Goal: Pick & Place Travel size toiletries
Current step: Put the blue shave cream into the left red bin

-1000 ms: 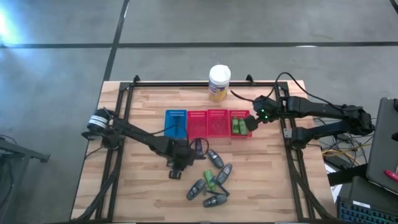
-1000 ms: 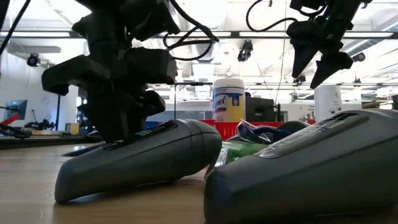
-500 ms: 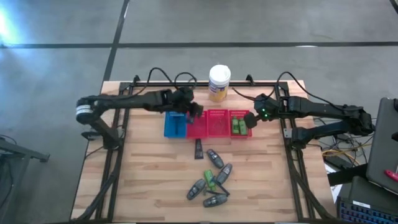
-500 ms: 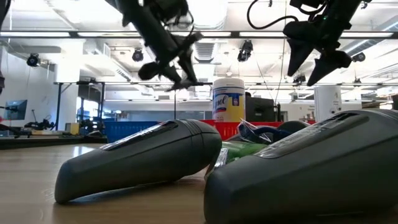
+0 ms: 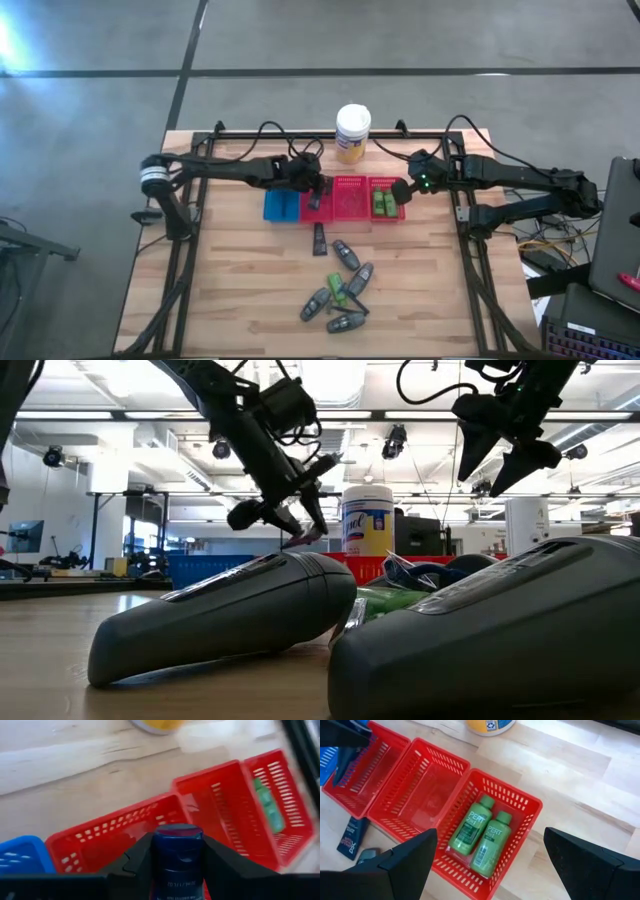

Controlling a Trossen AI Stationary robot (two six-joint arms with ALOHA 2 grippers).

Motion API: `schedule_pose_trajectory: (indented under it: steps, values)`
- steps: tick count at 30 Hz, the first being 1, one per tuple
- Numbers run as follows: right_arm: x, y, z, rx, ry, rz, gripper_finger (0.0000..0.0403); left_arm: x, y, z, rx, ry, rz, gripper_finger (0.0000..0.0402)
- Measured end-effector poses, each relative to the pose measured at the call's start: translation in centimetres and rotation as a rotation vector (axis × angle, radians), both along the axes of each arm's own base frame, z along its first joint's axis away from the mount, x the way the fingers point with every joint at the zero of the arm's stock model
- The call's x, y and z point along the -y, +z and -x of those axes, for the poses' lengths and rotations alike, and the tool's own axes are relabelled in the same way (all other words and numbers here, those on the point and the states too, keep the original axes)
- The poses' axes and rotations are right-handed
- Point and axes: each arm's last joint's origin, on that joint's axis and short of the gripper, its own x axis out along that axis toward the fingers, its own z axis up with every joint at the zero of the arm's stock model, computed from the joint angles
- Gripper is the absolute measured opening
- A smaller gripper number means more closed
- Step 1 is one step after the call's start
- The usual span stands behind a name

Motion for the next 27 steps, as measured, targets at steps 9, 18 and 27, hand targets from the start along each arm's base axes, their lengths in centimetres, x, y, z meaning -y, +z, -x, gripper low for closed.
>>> schedule_pose_trajectory:
  steps: [9,18,27]
  values:
    - [0.0,0.0,0.0,-0.001,-0.001,0.001,0.0363,-0.3,0.2,0.2,-0.026,0.036,-0.074,0.0195]
    - [0.0,-0.3,0.1,-0.027,0.029,0.013,0.0364,3.5,2.1,0.2,-0.001,-0.908,-0.334,0.0209]
    - [-0.4,-0.6,0.0,-0.018,0.119,-0.078,0.0364,10.6,0.0,0.2,-0.185,-1.768,-0.99,0.0208]
